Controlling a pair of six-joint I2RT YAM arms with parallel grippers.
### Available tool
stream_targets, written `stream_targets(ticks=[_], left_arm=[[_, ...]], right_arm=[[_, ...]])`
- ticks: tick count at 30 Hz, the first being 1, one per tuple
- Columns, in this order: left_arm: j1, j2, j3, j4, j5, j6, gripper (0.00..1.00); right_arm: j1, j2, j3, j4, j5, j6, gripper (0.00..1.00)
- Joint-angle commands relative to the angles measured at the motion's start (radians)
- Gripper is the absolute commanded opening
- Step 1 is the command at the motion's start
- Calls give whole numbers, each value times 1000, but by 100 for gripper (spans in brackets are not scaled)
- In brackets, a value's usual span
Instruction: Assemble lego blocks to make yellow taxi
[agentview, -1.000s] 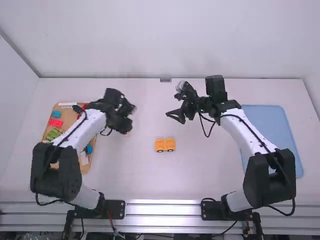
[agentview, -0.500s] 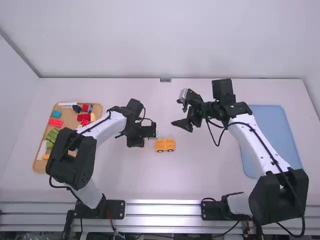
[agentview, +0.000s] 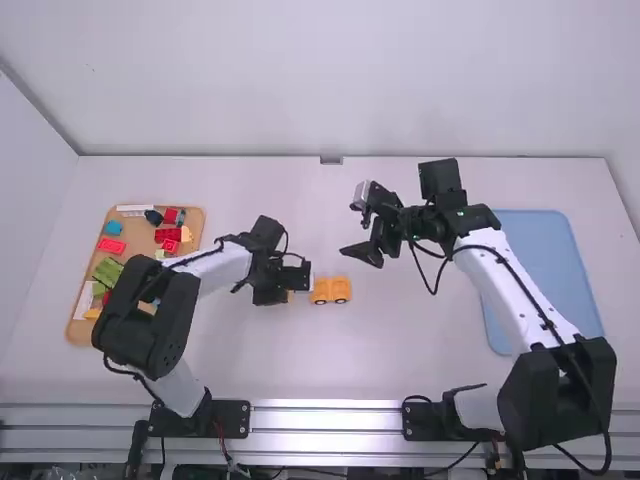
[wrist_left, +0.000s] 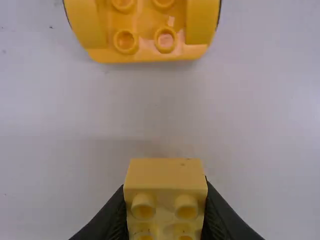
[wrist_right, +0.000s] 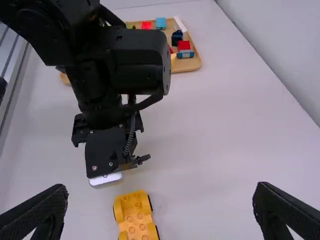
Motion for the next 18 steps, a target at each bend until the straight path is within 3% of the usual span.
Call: stream_targets(ticks=[1,5,7,8,10,11,12,13,18], left_arm=[[6,11,-26,24,8,-31,4],[5,11,-47,54,8,-28,7],[6,11,-52,62,8,-28,23],[5,11,-55,63,8,-28,38],[5,11,-54,63,8,-28,53],[5,11,-54,63,8,-28,54],[5,11,-53,62,8,-28,66],[5,11,-53,66,7,-28,99],[6,10,-50,80,9,-28,99]], right_arm=[[6,-10,-4,-2,-6,-3,99],[8,-10,-4,-2,-6,-3,98],[8,-10,-4,-2,-6,-3,99],[8,-10,-4,-2,-6,-4,99],[8,-10,-4,0,-6,-4,98],[8,-10,-4,0,-6,-4,99],[8,-10,-4,3,-6,-3,99],[8,-10,-4,6,-6,-4,99],[8,-10,-4,6,-6,-10,98]])
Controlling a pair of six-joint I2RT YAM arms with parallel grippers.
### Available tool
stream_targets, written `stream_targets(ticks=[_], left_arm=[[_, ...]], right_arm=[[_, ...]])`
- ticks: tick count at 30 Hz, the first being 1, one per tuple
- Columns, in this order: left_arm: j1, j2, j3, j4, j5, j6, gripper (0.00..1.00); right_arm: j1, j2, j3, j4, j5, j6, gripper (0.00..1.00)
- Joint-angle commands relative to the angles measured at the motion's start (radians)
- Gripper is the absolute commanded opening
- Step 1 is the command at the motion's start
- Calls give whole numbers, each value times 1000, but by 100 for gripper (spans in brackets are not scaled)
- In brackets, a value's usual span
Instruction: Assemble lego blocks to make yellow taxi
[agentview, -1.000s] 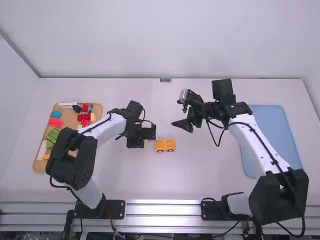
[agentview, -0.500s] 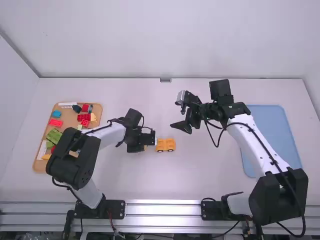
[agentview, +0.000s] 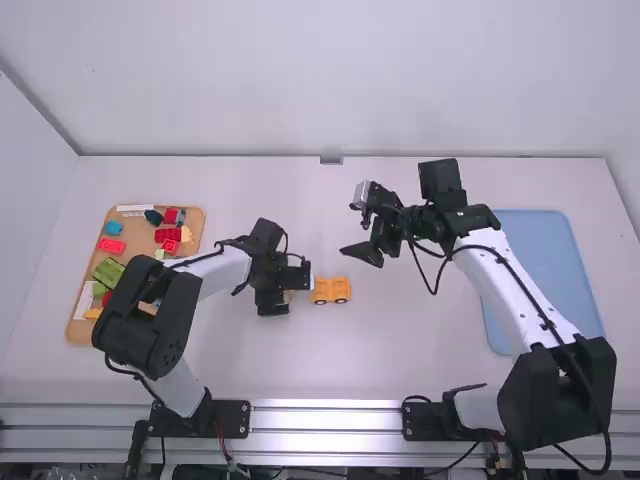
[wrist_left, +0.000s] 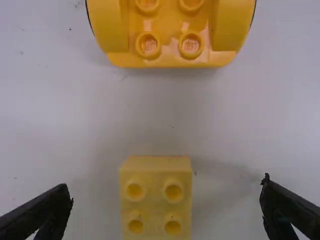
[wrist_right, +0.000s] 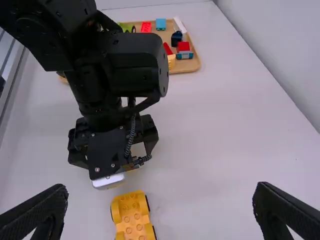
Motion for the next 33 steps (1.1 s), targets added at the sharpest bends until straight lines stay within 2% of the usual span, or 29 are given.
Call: stream_targets(ticks=[1,11,18,23,26,33], left_arm=[[5,8,-8,-7,12,-4,99],[5,-35,114,-152,21,-25,99],[15,-168,148,-235,40,-25,99],[84,-279,145,-277,132,-16,99],[194,-353,144,-294,272,10,99],[301,-366,144,-360,444,181,99]], right_arm=[[5,-10,-4,0,-6,-1,99],[5,-10,-4,0,-6,-1,99],[5,-10,-4,0,-6,-1,98],[5,-10,-4,0,-6,-1,99],[5,-10,-4,0,-6,0,99],[5,-10,-4,8,-6,-1,98]])
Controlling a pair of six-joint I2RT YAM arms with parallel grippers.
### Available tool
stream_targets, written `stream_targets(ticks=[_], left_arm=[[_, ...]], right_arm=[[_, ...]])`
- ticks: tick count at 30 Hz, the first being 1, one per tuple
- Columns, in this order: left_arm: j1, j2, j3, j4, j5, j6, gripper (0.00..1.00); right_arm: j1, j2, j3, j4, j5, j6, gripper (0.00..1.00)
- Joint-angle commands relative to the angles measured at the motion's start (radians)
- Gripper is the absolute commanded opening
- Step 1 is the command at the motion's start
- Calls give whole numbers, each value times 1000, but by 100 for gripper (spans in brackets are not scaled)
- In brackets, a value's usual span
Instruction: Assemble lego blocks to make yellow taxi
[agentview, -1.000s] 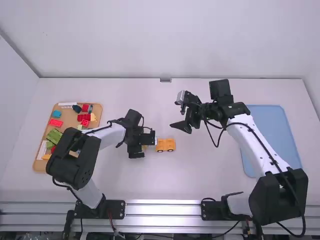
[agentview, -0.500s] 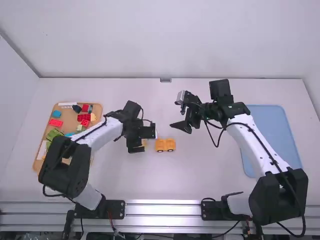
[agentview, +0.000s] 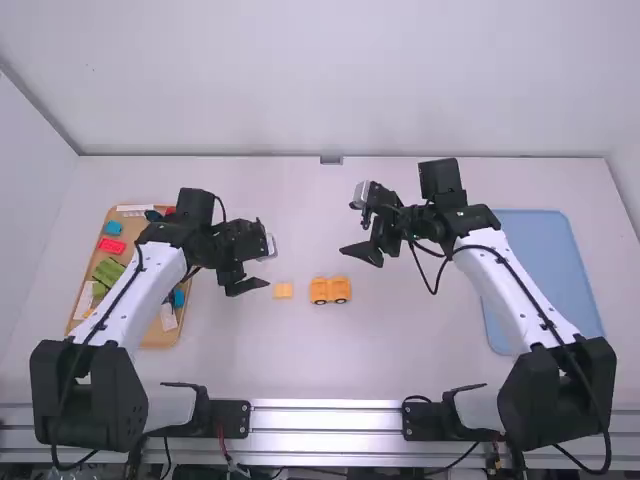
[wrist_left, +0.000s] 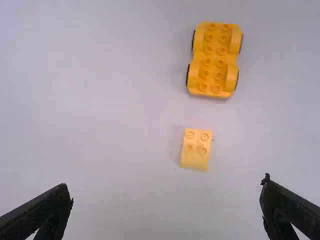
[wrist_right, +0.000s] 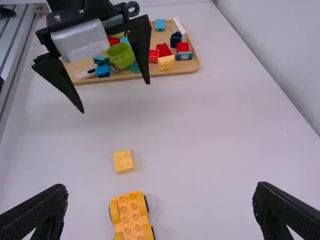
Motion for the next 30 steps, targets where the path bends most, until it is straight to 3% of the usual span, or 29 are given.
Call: stream_targets(ticks=[1,30], left_arm=[[25,-6,15,-27,140,98,99],[33,4,-27,65,121,-34,99]], right_arm=[[5,-10,-4,1,-7,1,98],[5,-10,-4,-2,-7,1,99]])
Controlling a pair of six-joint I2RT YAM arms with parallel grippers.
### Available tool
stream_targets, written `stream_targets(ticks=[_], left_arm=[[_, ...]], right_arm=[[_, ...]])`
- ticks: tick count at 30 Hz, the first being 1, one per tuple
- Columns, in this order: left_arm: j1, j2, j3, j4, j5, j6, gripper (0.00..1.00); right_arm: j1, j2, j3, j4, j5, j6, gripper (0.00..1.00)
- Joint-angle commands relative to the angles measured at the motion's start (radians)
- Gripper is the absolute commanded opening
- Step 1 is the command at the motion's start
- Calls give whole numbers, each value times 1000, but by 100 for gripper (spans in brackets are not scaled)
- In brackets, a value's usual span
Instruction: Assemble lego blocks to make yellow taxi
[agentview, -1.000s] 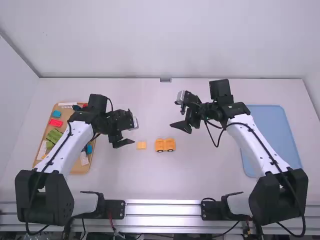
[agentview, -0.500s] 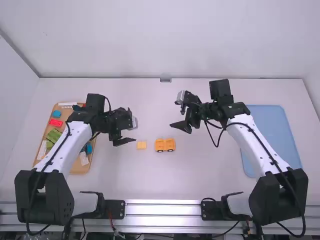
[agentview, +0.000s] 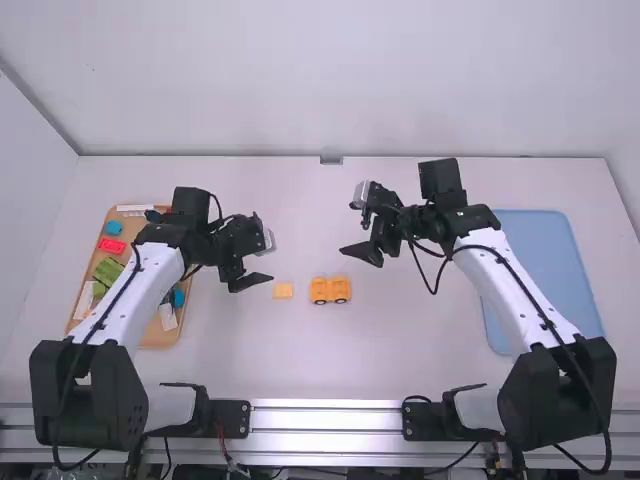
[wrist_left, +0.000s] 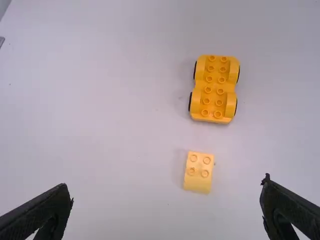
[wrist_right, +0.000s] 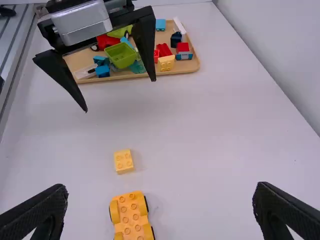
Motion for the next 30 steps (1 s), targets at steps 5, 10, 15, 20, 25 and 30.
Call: stream_targets(ticks=[5,10,15,20,25,30], left_arm=[[6,4,-54,63,64,-3,99],[6,4,-109,121,71,8,99],[6,4,-203,230,110,8,99],[33,44,-330,451,269,8,99],[80,193,-340,573,393,16,99],[82,341,-297,560,455,133,99]], right_arm=[[5,-10,-4,-1,-7,-1,98],[5,-10,-4,-2,-8,0,99],[5,-10,-4,-7,-26,0,99],[5,-9,-4,-3,-63,-1,99],[26,-9,-4,-8,-7,11,99],[24,-9,-60,59,-18,64,98]])
